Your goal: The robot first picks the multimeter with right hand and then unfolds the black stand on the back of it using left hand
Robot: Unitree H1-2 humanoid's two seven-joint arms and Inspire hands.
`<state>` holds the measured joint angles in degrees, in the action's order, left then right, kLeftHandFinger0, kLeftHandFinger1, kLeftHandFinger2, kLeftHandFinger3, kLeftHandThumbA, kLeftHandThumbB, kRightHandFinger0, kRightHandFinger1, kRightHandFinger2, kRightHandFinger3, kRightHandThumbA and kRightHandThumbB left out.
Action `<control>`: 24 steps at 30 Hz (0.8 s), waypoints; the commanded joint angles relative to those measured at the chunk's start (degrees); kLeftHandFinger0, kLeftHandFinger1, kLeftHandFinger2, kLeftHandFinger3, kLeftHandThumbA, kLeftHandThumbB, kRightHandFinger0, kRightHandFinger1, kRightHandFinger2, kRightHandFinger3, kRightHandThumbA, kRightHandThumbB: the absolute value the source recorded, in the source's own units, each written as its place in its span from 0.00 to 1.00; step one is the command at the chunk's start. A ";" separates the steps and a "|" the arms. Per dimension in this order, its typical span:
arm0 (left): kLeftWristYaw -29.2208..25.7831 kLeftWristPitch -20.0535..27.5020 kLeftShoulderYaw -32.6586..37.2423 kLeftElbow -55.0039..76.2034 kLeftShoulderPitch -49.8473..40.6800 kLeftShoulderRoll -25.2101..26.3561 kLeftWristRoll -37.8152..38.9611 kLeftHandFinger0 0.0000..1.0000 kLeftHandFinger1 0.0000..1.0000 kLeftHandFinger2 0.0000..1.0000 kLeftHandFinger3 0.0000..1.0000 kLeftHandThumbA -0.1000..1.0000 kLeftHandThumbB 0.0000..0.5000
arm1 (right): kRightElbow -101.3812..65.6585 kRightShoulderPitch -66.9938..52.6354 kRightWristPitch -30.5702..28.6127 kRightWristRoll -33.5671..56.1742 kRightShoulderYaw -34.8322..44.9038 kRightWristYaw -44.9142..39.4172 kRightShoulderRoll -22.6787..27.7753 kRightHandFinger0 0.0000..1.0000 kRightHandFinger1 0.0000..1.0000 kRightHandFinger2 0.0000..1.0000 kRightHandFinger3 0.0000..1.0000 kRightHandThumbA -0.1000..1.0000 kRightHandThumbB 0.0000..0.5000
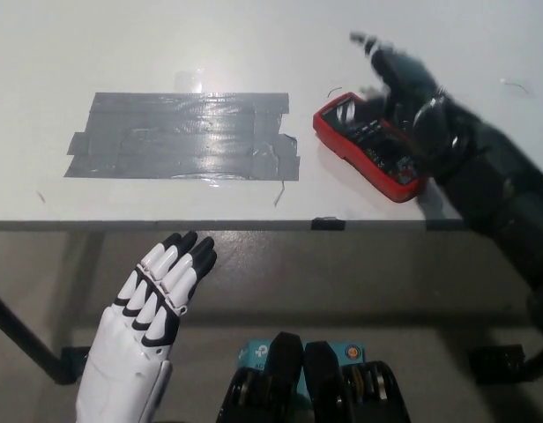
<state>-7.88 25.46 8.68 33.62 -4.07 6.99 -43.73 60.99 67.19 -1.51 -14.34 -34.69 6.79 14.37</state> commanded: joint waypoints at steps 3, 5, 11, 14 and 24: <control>0.27 0.38 -1.53 -0.81 5.66 0.00 1.64 1.00 1.00 1.00 1.00 1.00 0.63 | -29.27 4.17 5.30 1.70 11.15 -6.39 9.37 1.00 1.00 1.00 1.00 0.99 1.00; 0.25 0.14 -1.72 -1.06 6.63 -0.02 1.58 1.00 1.00 1.00 1.00 1.00 0.63 | -33.16 3.98 6.01 1.90 12.46 -7.73 10.38 1.00 1.00 1.00 1.00 0.99 1.00; 1.64 -2.32 -2.82 -3.01 12.18 0.70 3.59 1.00 1.00 1.00 1.00 1.00 0.64 | -48.69 2.10 9.17 3.83 18.86 -10.03 14.42 1.00 1.00 1.00 1.00 1.00 1.00; 2.97 -4.94 -3.18 -5.84 14.69 0.76 7.70 1.00 1.00 1.00 1.00 1.00 0.65 | -59.51 -1.36 11.51 6.07 22.46 -10.87 16.40 1.00 1.00 1.00 1.00 1.00 0.97; 5.18 -6.88 -6.11 -19.68 16.43 4.41 17.60 1.00 1.00 1.00 1.00 1.00 0.30 | -101.48 -32.67 9.19 7.61 27.89 -3.96 10.40 1.00 1.00 1.00 1.00 1.00 0.85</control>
<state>-6.86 24.96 7.13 24.83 7.33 7.44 -40.73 9.94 51.01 4.03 -12.74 -18.36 1.74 23.26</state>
